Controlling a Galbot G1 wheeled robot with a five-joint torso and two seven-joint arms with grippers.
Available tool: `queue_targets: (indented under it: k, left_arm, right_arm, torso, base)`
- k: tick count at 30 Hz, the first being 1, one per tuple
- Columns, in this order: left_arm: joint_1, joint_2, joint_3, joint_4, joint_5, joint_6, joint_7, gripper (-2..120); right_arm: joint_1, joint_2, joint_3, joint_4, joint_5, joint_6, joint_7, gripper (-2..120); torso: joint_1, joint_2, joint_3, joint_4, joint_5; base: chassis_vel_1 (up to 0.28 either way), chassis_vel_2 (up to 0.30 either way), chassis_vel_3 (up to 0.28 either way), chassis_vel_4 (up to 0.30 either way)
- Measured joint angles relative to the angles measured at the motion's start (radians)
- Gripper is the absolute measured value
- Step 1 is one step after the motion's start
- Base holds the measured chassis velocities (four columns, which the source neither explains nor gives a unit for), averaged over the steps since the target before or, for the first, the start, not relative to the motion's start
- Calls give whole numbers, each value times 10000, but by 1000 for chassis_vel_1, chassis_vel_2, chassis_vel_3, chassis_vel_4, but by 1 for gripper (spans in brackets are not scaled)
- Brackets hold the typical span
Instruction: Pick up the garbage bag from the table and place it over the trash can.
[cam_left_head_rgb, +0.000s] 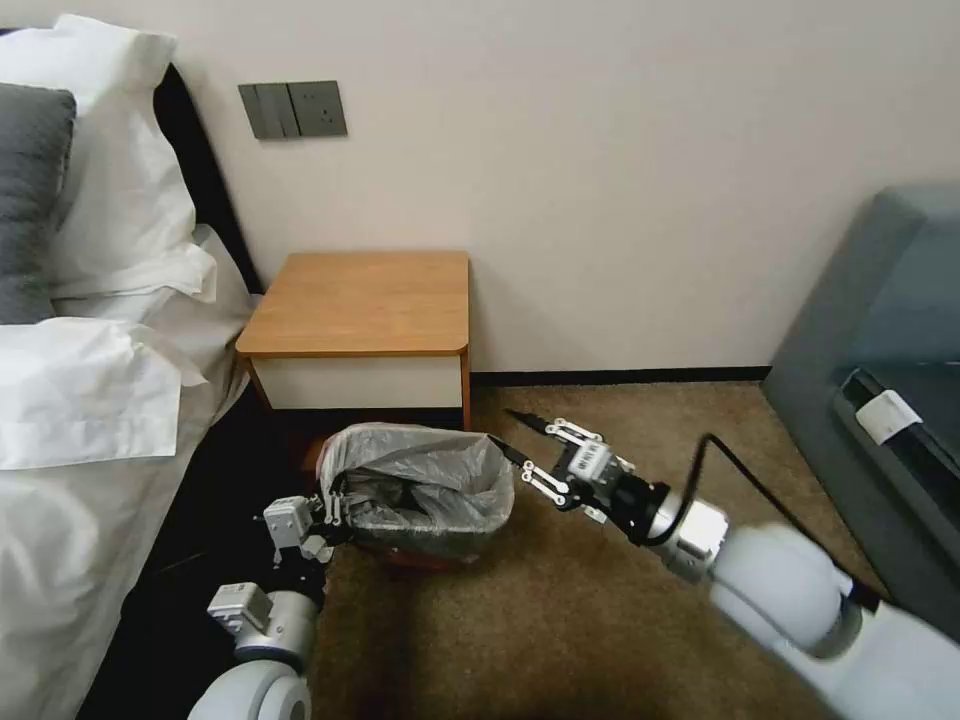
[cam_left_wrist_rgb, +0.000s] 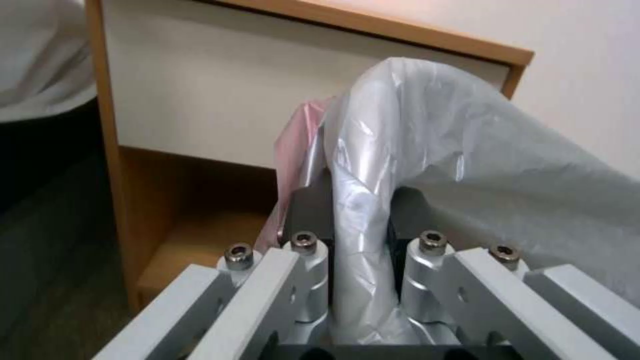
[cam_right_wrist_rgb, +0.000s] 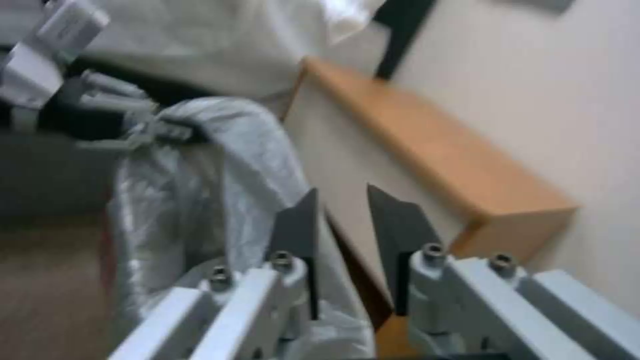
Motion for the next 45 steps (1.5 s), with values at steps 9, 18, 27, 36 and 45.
queue_targets:
  k: [9, 18, 27, 36, 45]
  left_arm:
    - [-112, 36, 61, 92, 218, 30, 22, 11]
    - [-110, 19, 66, 153, 323, 40, 18, 11]
    - [-113, -149, 259, 90, 470, 31, 32, 11]
    - [146, -298, 635, -304, 675, 14, 50, 11]
    - [240, -386, 644, -402, 693, -7, 26, 11]
  right_arm:
    - [5035, 815, -5253, -1503, 883, -2230, 158, 0]
    - [7199, 1990, -7504, -2907, 1491, -2986, 550, 0]
    - [7969, 3671, -8842, -4828, 1875, -3328, 913, 0]
    - [8145, 4748, -9501, -6282, 1901, -3393, 1152, 0]
    - [8007, 4794, -9319, -6387, 1860, -3363, 1280, 0]
  torso:
    - [0, 0, 0, 0, -1]
    - [1, 0, 1, 0, -2]
    - [0, 0, 0, 1, -1]
    - [0, -1, 0, 1, -1]
    - [0, 1, -1, 1, 1]
  base:
    - [0, 0, 0, 0]
    - [0, 0, 0, 0]
    - [0, 0, 0, 0]
    - [0, 0, 0, 0]
    - [0, 0, 0, 0]
